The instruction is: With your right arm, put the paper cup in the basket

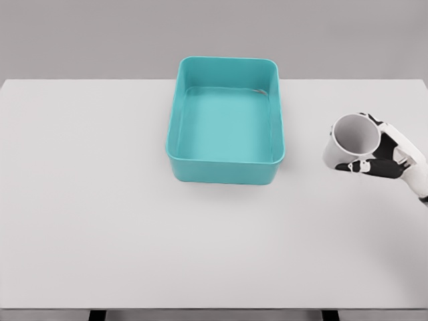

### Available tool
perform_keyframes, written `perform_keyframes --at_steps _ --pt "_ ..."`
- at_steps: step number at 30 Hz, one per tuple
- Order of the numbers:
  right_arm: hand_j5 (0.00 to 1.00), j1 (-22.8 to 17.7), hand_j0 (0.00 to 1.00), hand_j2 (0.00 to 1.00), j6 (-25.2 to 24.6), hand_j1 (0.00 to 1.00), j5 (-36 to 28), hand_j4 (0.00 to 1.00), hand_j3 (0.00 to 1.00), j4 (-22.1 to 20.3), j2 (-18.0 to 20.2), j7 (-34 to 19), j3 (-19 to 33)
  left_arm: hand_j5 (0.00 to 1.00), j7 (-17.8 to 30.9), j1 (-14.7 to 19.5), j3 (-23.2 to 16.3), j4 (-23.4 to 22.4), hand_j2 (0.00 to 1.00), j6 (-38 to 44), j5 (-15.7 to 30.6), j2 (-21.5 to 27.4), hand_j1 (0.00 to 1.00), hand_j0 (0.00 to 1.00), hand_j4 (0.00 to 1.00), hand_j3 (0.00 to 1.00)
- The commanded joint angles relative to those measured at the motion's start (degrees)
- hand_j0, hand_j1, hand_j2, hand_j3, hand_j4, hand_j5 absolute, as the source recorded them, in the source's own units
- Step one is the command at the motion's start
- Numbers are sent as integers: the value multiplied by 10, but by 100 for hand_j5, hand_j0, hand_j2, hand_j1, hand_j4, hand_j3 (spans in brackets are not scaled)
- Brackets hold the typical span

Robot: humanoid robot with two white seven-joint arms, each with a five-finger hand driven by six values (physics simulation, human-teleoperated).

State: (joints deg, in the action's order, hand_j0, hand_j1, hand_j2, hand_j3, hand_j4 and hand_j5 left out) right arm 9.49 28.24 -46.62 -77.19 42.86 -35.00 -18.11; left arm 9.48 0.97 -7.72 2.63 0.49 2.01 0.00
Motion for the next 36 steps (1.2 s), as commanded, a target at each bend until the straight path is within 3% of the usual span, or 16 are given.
perform_keyframes --at_steps 1,18,25,36 --pt "60 1 60 60 -19 60 7 60 60 0 -14 0 4 100 0 0 0 0 100 0 0 0 100 100 100 100" --pt "60 60 60 60 -72 60 7 60 60 4 -45 0 13 100 0 0 0 0 100 0 0 0 100 100 100 100" --pt "60 90 60 60 -85 60 25 60 60 33 -76 0 13 100 0 0 0 0 100 0 0 0 100 100 100 100" --pt "60 116 60 60 -95 60 27 60 60 51 -90 0 12 100 0 0 0 0 100 0 0 0 100 100 100 100"
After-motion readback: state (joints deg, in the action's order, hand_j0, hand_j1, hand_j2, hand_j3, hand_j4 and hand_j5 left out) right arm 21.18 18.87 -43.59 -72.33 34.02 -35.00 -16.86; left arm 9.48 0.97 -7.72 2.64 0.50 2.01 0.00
